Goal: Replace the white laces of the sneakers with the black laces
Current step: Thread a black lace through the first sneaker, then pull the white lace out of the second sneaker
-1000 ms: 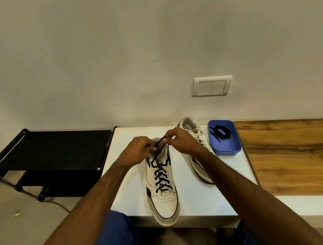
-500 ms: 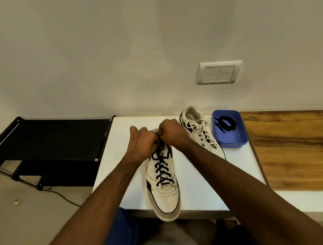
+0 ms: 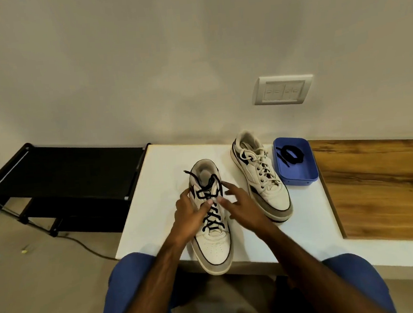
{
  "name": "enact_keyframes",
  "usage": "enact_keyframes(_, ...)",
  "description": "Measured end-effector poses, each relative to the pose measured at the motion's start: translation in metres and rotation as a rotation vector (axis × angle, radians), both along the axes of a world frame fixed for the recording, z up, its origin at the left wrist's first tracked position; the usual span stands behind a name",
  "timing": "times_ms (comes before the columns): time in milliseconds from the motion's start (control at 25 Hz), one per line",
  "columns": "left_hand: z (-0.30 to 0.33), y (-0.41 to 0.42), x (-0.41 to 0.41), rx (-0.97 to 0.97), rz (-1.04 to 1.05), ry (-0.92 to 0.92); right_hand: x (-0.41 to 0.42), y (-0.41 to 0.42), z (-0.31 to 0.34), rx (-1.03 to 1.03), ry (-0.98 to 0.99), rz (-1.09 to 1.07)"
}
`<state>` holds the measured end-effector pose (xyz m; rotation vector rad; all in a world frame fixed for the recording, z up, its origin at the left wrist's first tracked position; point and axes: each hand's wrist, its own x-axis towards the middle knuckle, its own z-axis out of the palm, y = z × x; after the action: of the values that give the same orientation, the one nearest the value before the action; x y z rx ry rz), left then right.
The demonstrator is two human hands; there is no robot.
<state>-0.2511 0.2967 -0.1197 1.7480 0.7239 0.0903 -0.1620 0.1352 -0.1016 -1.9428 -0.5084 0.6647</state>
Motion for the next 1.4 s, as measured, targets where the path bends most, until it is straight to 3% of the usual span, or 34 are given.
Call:
enact_keyframes(240, -0.033, 0.015, 0.025, 0.236, 0.006, -0.093, 0.013, 0.034, -0.009, -0.037, -0.176, 0.068)
enact_keyframes(360, -0.050, 0.055, 0.056, 0.252, -0.014, -0.108, 0.040, 0.069, -0.022, -0.040, -0.226, 0.050)
enact_keyframes(680, -0.008, 0.098, 0.098, 0.203, -0.013, -0.120, 0.082, 0.134, -0.013, -0.004, -0.194, 0.002)
enact_keyframes(800, 0.009, 0.062, 0.090, 0.555, 0.179, -0.007, 0.079, 0.108, 0.005, -0.018, -0.181, -0.032)
enact_keyframes(880, 0.017, 0.033, 0.082, 0.787, 0.177, -0.168, 0.076, 0.073, 0.012, 0.016, -0.419, -0.137)
enact_keyframes(960, 0.015, 0.007, 0.087, 0.717, -0.043, -0.359, 0.083, 0.026, 0.014, -0.047, -0.658, -0.310)
enact_keyframes(1080, 0.009, -0.027, 0.110, 0.369, -0.325, -0.294, 0.094, -0.036, 0.013, -0.355, -0.630, -0.474)
enact_keyframes(1200, 0.000, -0.048, 0.132, 0.202, -0.361, -0.231, 0.096, -0.056, -0.005, -0.435, -0.503, -0.296)
enact_keyframes(1400, -0.008, -0.055, 0.150, 0.235, -0.292, -0.266, 0.101, -0.054, -0.015, -0.425, -0.513, -0.265)
